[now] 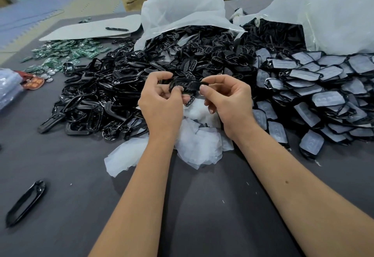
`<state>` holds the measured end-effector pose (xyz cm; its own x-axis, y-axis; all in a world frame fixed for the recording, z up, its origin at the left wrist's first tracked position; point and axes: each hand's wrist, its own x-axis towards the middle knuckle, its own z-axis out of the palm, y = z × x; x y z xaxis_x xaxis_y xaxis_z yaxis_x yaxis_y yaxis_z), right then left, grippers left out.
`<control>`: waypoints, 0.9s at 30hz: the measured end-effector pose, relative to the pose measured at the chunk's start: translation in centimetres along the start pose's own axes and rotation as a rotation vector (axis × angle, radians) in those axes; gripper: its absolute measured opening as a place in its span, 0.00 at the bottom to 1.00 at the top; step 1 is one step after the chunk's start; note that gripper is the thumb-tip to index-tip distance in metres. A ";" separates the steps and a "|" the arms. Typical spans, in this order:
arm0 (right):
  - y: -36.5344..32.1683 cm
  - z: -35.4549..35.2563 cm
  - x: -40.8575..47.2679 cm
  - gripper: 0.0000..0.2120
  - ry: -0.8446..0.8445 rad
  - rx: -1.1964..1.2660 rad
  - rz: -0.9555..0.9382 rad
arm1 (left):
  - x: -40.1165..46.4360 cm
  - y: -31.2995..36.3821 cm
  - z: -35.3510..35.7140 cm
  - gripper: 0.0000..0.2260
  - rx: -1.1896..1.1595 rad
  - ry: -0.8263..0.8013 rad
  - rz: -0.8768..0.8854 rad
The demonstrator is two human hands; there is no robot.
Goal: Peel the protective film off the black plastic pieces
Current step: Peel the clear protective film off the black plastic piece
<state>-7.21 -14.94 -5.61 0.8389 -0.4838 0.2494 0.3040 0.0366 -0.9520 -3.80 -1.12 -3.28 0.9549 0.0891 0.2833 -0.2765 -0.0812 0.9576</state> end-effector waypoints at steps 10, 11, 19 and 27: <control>0.2 0.2 0.0 0.06 0.049 -0.029 -0.024 | -0.5 -0.8 0.6 0.09 0.006 -0.098 -0.015; 0.2 0.2 0.0 0.07 0.058 -0.033 -0.033 | -0.3 -0.9 0.5 0.09 -0.007 -0.095 -0.034; 0.1 0.5 -0.5 0.11 0.018 -0.099 -0.109 | 0.1 -1.3 0.4 0.10 -0.078 -0.065 -0.095; 0.1 0.4 -0.4 0.08 0.014 -0.118 -0.127 | -0.1 -1.1 0.5 0.10 0.028 -0.059 0.021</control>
<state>-7.33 -14.40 -5.79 0.7906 -0.4903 0.3669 0.3511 -0.1279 -0.9276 -3.55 -1.52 -4.42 0.9539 0.0289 0.2988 -0.2941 -0.1098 0.9494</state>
